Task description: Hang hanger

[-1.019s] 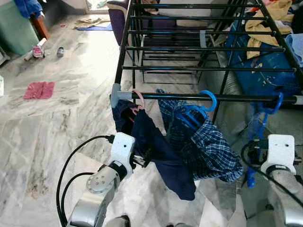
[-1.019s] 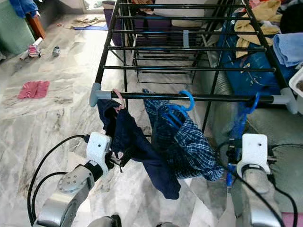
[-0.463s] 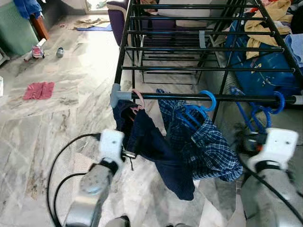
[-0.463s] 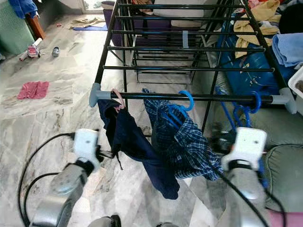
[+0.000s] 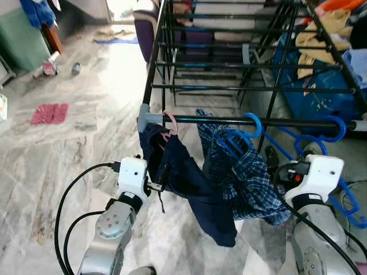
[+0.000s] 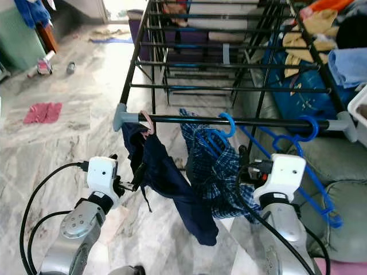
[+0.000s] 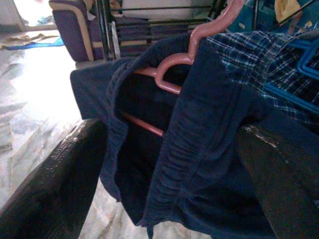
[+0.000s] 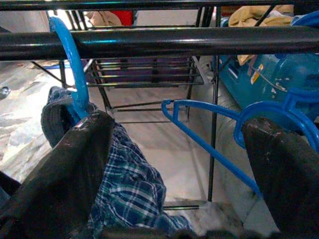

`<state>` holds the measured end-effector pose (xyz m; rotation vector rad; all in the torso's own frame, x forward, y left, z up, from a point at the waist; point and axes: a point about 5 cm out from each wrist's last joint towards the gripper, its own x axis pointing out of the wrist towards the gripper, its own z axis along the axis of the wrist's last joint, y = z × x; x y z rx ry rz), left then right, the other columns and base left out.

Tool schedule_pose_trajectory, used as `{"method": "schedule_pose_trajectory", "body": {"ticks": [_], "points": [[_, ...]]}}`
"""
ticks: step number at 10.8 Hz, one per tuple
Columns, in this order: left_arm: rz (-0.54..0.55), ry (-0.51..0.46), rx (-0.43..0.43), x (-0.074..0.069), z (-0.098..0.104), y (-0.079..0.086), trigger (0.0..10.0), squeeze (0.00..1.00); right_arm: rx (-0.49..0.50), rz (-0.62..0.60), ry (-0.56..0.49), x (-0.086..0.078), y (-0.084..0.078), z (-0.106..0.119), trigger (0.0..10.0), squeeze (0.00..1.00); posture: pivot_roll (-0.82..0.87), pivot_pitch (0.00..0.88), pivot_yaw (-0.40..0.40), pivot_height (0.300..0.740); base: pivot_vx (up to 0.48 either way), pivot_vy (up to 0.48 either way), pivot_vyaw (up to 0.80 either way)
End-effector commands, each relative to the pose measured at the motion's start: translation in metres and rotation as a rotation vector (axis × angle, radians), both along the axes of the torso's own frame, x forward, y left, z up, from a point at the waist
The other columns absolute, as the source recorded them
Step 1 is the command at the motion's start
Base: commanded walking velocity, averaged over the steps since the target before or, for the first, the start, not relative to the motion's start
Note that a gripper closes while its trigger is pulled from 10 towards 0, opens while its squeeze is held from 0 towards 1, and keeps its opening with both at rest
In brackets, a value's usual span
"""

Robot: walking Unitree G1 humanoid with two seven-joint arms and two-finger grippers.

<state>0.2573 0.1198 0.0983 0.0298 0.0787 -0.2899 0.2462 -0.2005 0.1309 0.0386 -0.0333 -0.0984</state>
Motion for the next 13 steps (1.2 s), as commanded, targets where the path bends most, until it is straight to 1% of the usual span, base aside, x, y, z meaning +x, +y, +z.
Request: {"method": "schedule_pose_trajectory", "body": {"ticks": [1, 2, 3, 4, 6, 7, 8, 13], "points": [[0.006, 0.003, 0.014, -0.001, -0.003, 0.001, 10.0, 0.0, -0.006, 0.002, -0.011, 0.001, -0.001, -0.001, 10.0, 0.54, -0.02, 0.027, -0.016, 0.74, 0.0, 0.0, 0.0], [0.005, 0.002, 0.015, -0.001, -0.003, 0.0, 10.0, 0.0, -0.017, 0.007, -0.007, 0.002, -0.003, -0.003, 10.0, 0.55, -0.02, 0.024, -0.018, 0.74, 0.0, 0.0, 0.0], [0.002, 0.0, 0.016, 0.0, -0.003, 0.0, 10.0, 0.0, -0.009, 0.01, 0.002, 0.004, -0.003, -0.005, 10.0, 0.24, -0.02, 0.026, -0.021, 0.74, 0.0, 0.0, 0.0], [0.002, -0.002, 0.016, 0.0, -0.003, -0.001, 10.0, 0.0, -0.021, 0.016, -0.007, 0.005, -0.002, -0.005, 10.0, 0.0, -0.02, 0.035, -0.025, 0.74, -0.244, 0.0, 0.0], [0.009, -0.002, 0.013, 0.003, -0.003, -0.001, 10.0, 0.0, 0.008, 0.023, 0.024, 0.007, 0.0, -0.009, 10.0, 0.0, -0.03, 0.05, -0.028, 0.74, -0.272, 0.0, 0.0], [0.009, -0.003, 0.011, 0.003, -0.002, -0.001, 10.0, 0.0, 0.003, 0.037, 0.035, 0.007, 0.003, -0.011, 10.0, 0.0, -0.02, 0.052, -0.029, 0.74, -0.274, 0.0, 0.0], [0.009, -0.003, 0.011, 0.003, -0.002, -0.001, 10.0, 0.0, -0.005, 0.054, 0.034, 0.008, 0.005, -0.011, 10.0, 0.0, -0.03, 0.056, -0.029, 0.74, -0.281, 0.0, 0.0], [0.009, -0.002, 0.012, 0.006, -0.001, -0.003, 10.0, 0.0, -0.012, 0.056, 0.024, 0.013, 0.005, -0.008, 10.0, 0.0, -0.03, 0.085, -0.028, 0.74, -0.347, 0.0, 0.0]]}}
